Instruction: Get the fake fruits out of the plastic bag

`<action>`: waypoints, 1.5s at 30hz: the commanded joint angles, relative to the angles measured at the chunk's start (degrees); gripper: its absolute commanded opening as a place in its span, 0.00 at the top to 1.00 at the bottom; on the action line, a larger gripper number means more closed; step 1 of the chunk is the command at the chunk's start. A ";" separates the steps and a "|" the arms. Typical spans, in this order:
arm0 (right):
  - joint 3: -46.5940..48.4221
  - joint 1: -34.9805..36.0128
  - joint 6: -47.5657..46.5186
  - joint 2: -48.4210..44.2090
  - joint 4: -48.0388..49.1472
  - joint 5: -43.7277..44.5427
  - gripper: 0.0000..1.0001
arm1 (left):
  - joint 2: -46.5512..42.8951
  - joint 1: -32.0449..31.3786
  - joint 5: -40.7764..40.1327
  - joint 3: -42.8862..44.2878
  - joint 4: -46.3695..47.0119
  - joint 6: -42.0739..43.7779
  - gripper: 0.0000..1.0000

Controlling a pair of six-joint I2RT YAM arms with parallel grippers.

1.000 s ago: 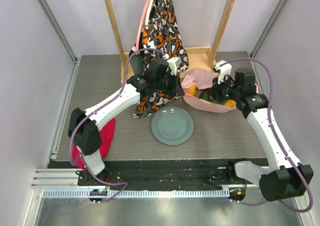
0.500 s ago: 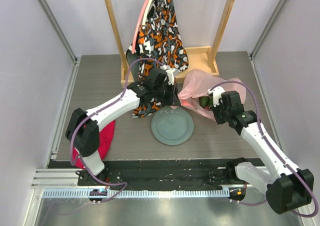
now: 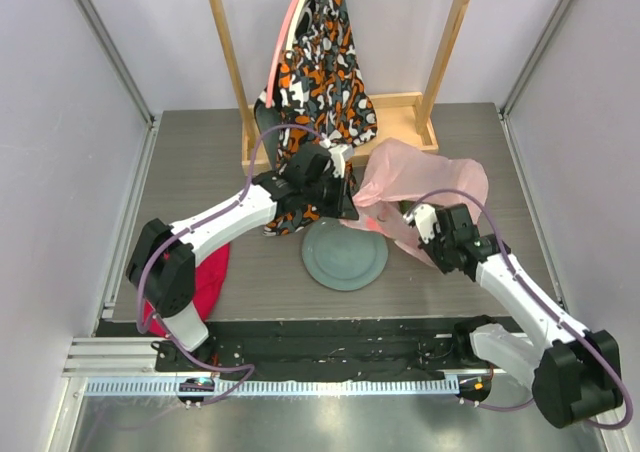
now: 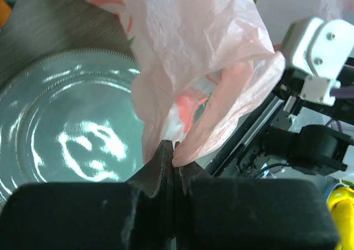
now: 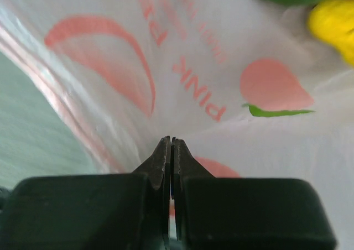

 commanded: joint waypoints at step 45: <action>30.09 -12.25 36.00 40.73 8.67 5.99 0.31 | 1.32 -2.30 -0.60 7.18 4.29 2.63 1.00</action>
